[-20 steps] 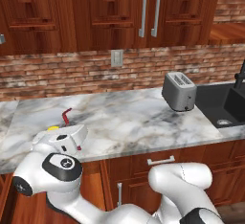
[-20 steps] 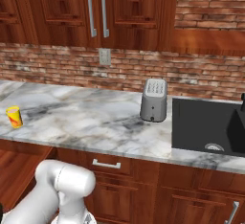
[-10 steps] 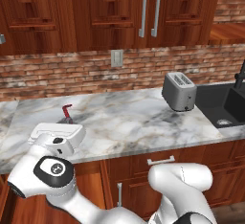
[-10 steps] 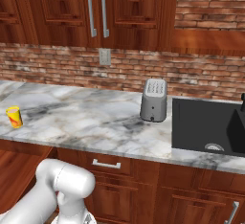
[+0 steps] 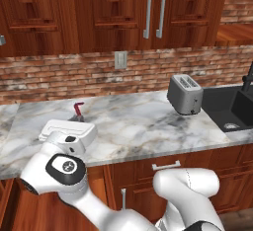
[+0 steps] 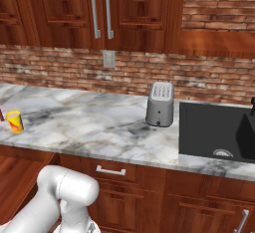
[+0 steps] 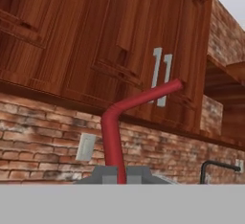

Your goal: Pick up the straw from the left drawer and put it inside the smoothie cup.

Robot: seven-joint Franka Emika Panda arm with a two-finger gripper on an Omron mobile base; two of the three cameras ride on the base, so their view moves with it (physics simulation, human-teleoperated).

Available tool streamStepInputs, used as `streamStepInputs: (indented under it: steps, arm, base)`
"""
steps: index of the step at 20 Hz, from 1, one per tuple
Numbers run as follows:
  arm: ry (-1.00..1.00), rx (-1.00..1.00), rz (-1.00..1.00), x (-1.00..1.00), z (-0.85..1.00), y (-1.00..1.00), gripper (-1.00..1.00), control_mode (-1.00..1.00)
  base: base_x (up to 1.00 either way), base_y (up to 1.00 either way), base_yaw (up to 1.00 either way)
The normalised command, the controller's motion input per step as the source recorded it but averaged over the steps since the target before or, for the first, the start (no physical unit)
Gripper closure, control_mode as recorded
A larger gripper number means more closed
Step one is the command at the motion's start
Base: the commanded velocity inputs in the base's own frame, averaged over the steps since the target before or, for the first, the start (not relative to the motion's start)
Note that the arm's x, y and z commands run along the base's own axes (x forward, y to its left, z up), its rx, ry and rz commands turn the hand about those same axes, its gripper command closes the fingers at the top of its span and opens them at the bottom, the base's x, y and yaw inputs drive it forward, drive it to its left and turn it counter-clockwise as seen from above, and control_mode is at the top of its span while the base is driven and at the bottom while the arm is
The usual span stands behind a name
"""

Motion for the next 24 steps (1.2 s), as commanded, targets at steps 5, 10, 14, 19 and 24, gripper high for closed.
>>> streamStepInputs:
  steps: [5, 10, 14, 19, 24]
  arm:
    - [-0.01, 0.03, 0.0, 0.1, 0.05, -0.13, 1.0, -1.0]
    - [0.0, 0.0, 0.0, 0.06, 0.08, -0.02, 1.0, -1.0]
    - [0.0, 0.01, 0.0, 0.14, 0.11, 0.0, 1.0, -1.0]
    - [0.0, 0.0, 0.0, 0.26, 0.01, 0.0, 1.0, -1.0]
    - [0.0, 0.0, 0.0, 0.33, 0.0, 0.01, 1.0, -1.0]
  base:
    - [0.0, 0.0, 0.0]
    - [0.0, 0.0, 0.0]
    - [0.0, 0.0, 0.0]
    - [0.0, 0.0, 0.0]
    - [0.0, 0.0, 0.0]
